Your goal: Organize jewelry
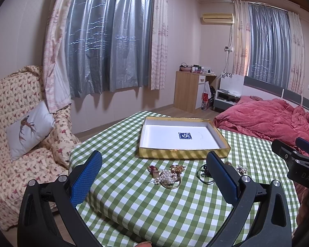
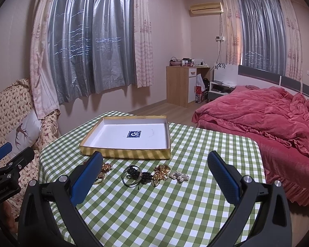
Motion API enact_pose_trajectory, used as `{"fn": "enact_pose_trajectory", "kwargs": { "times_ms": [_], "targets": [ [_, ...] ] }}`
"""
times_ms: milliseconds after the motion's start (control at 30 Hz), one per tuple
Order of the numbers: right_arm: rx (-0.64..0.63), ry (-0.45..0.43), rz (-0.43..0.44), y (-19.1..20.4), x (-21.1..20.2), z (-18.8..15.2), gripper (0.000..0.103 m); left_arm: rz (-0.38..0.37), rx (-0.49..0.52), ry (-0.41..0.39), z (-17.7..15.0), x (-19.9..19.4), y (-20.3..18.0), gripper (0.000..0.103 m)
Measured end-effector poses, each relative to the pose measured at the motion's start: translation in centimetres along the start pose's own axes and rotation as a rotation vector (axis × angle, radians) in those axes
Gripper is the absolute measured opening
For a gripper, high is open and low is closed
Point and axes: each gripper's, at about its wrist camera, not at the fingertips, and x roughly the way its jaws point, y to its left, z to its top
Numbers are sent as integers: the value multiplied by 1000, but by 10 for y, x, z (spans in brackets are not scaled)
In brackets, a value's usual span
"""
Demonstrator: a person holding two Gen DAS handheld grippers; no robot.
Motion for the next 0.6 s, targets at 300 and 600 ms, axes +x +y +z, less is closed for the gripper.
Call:
{"fn": "enact_pose_trajectory", "kwargs": {
  "times_ms": [300, 600],
  "targets": [
    [-8, -40, -30, 1, -4, -1, 0, 6, 12, -8, -1, 0, -2, 98],
    [0, -40, -17, 0, -3, -1, 0, 4, 12, -6, -1, 0, -2, 98]
  ]
}}
